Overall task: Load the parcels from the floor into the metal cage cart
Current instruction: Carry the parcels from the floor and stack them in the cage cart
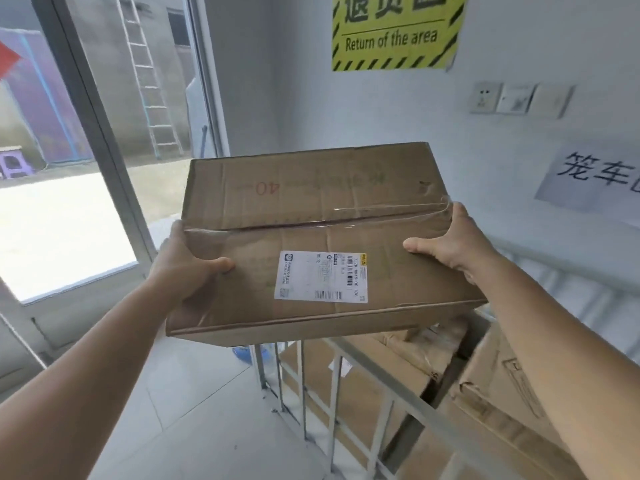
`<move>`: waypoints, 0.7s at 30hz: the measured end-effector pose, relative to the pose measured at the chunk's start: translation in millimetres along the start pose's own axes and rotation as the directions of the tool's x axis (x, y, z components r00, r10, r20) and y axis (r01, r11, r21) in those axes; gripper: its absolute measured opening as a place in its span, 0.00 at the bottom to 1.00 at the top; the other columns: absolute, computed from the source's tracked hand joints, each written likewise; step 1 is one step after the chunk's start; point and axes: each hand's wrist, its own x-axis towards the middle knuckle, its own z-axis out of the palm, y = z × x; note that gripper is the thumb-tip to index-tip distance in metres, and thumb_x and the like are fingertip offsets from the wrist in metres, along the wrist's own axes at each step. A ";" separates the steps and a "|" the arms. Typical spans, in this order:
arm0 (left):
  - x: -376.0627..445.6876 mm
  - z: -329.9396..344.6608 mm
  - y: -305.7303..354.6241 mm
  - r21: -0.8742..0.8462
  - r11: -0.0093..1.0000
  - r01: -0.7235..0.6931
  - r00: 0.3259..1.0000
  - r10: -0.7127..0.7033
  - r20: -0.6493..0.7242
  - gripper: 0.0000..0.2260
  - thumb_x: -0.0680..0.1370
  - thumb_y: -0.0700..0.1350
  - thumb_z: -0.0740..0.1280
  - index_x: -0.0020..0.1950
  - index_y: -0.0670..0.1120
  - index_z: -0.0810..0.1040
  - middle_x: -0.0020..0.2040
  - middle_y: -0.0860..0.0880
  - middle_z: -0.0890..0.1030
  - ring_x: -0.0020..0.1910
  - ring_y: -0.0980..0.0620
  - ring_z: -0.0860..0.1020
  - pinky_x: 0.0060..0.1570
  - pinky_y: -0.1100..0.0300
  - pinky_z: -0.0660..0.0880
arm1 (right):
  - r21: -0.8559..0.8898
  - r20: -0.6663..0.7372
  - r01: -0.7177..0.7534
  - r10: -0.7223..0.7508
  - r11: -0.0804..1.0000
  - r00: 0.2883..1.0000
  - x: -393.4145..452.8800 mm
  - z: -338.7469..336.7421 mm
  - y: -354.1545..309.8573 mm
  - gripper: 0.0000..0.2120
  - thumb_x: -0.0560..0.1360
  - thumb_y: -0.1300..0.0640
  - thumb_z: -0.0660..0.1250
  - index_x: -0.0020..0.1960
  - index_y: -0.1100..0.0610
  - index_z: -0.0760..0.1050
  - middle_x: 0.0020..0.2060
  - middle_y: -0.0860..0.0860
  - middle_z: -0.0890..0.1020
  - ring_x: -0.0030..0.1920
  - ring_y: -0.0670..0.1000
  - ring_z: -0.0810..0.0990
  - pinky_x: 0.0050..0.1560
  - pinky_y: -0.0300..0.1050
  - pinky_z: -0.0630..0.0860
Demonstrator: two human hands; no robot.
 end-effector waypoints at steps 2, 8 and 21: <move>1.5 27.8 23.5 0.007 0.999 -0.034 0.998 0.034 0.043 0.40 0.64 0.52 0.80 0.69 0.49 0.62 0.58 0.48 0.74 0.55 0.44 0.75 0.55 0.45 0.75 | 0.014 -0.033 -0.047 0.047 0.999 0.998 2.7 -22.7 24.3 0.52 0.64 0.44 0.80 0.76 0.55 0.53 0.73 0.55 0.64 0.71 0.58 0.67 0.63 0.53 0.69; 23.6 101.5 78.4 -0.001 0.990 -0.141 0.973 0.139 0.186 0.43 0.60 0.54 0.81 0.69 0.50 0.63 0.62 0.46 0.75 0.58 0.43 0.75 0.58 0.44 0.74 | 0.069 -0.128 -0.198 0.205 0.978 0.970 7.9 -67.5 86.8 0.44 0.62 0.44 0.80 0.69 0.54 0.61 0.66 0.54 0.70 0.63 0.58 0.72 0.57 0.52 0.72; 88.8 272.3 140.0 -0.109 0.957 -0.270 0.823 0.288 0.490 0.40 0.64 0.48 0.80 0.70 0.49 0.64 0.64 0.46 0.74 0.59 0.44 0.74 0.57 0.48 0.74 | 0.168 -0.272 -0.495 0.522 0.853 0.808 36.2 -89.2 183.2 0.54 0.61 0.45 0.81 0.77 0.51 0.53 0.74 0.52 0.64 0.71 0.56 0.67 0.66 0.54 0.69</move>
